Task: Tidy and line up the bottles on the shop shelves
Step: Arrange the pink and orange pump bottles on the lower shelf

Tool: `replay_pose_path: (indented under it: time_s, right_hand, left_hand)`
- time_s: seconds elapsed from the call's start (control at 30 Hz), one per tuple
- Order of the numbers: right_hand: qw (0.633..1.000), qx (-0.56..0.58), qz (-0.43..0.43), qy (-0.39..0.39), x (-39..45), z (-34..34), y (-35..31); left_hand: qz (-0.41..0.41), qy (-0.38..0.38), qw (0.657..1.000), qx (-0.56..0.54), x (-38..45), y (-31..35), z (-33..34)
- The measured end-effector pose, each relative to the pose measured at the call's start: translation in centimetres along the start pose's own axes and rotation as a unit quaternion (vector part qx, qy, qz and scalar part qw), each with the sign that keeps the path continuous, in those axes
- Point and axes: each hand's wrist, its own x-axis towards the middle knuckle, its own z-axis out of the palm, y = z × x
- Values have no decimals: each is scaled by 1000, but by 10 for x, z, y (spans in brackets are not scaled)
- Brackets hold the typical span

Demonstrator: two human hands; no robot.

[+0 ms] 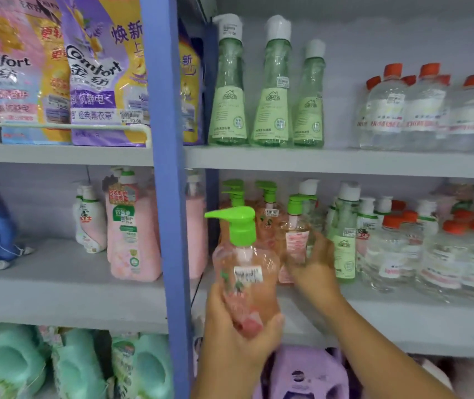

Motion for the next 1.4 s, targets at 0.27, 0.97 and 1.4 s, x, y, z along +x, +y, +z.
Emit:
replay_pose_path:
  time_s: [0.27, 0.97, 1.4]
  right_hand:
    - [999, 29, 14, -10, 9, 22, 14]
    - [991, -74, -7, -111, 23, 37, 28]
    - [990, -113, 2, -87, 16, 54, 25]
  left_hand:
    - [-47, 94, 986, 133, 80, -29, 44]
    - [-66, 38, 988, 134, 114, -62, 38]
    - [-52, 37, 995, 76, 119, -58, 33]
